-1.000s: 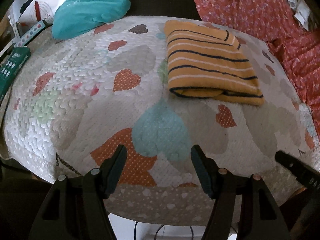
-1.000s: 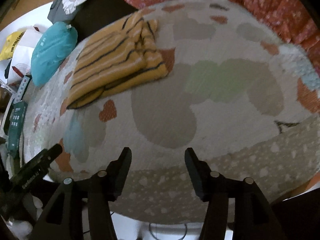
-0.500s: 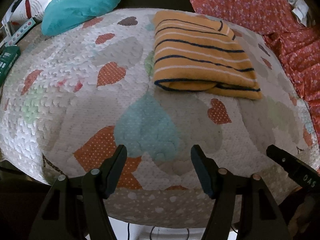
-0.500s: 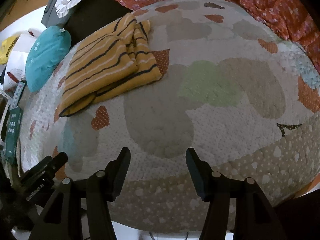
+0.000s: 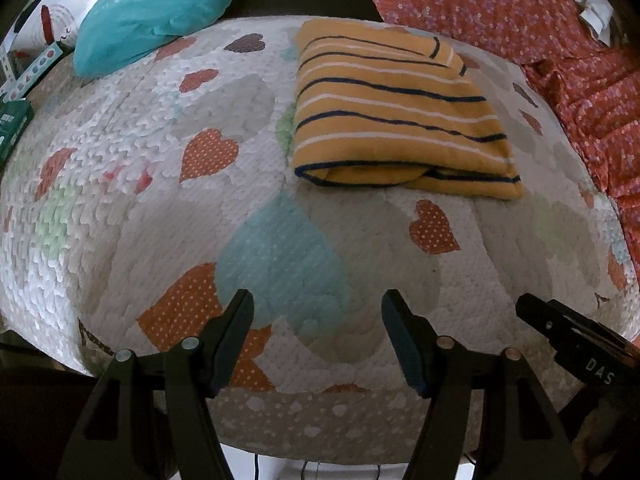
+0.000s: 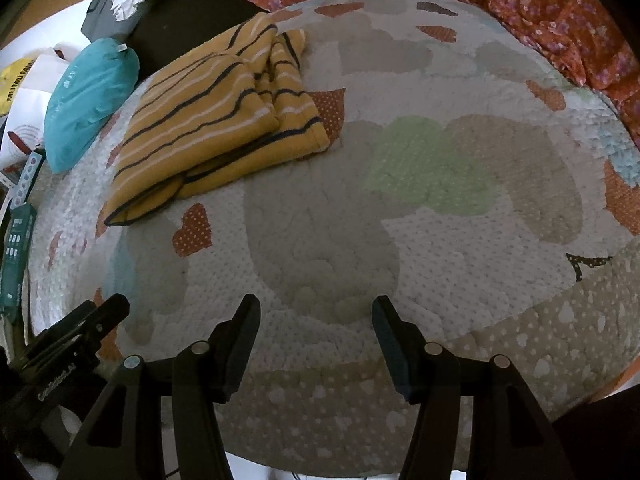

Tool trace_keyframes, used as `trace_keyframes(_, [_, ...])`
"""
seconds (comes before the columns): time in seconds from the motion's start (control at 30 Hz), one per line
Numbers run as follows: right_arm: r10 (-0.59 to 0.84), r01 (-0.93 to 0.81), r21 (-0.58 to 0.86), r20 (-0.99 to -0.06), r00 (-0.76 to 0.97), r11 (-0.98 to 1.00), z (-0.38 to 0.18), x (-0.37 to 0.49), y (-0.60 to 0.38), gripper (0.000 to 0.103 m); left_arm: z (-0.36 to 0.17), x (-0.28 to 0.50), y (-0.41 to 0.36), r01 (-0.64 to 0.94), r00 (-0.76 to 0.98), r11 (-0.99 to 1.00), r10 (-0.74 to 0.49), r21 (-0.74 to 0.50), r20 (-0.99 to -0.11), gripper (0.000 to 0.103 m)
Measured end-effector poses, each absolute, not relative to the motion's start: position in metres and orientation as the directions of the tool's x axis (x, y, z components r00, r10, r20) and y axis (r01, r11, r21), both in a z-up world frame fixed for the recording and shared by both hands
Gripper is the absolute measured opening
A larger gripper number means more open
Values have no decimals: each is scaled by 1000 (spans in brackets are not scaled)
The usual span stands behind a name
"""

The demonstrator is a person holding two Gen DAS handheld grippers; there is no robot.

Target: Fold small clothes

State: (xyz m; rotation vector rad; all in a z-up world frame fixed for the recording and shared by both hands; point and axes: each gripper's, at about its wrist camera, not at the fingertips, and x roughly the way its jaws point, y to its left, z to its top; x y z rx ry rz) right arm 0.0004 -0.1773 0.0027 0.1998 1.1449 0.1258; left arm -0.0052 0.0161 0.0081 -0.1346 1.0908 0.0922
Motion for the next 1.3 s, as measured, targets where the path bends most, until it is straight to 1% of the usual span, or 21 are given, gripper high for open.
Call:
trace_keyframes(0.33, [215,17,245,-881,422,969,1,3,-181,63,2,0,18,-161,433,984,4,-73,-901,66])
trace_keyframes(0.43, [245,19,284,-857,454,959,7,3,-185,63,0,2,21,-176,424,981,-2,-85,-906,66])
trace_keyframes(0.57, [301,13,358,-805,512,934,30,20,-190,63,3,6,26,-191,430,975,-22,-115,-902,66])
trace_keyframes(0.7, [269,-25,308,-785,558,951,55,60,-179,65,8,9,32,-206,439,967,-46,-150,-897,66])
trace_keyframes(0.8, [231,-37,254,-801,552,967,55,97,-161,65,9,10,36,-216,436,964,-47,-155,-899,66])
trace_keyframes(0.87, [244,-60,250,-820,517,966,47,115,-150,45,9,11,39,-228,433,960,-49,-162,-900,66])
trace_keyframes(0.9, [228,-62,227,-841,491,972,41,122,-144,30,8,12,42,-235,430,957,-52,-168,-901,66])
trace_keyframes(0.97, [179,-45,179,-870,460,983,27,133,-139,28,7,12,45,-248,426,952,-61,-181,-903,66])
trace_keyframes(1.03, [176,-37,178,-877,447,983,21,136,-140,28,7,13,48,-261,423,945,-70,-196,-903,66])
trace_keyframes(1.07, [189,-49,187,-877,442,981,20,135,-140,24,7,13,49,-265,422,943,-76,-203,-903,66])
trace_keyframes(1.1, [196,-64,187,-878,436,980,20,134,-139,11,7,14,51,-269,421,939,-83,-212,-903,66])
trace_keyframes(1.13, [190,-74,175,-882,431,982,20,132,-138,8,7,15,52,-271,420,938,-88,-218,-903,66])
trace_keyframes(1.3, [140,-61,126,-906,399,990,19,129,-147,6,12,18,49,-261,435,943,-77,-207,-897,66])
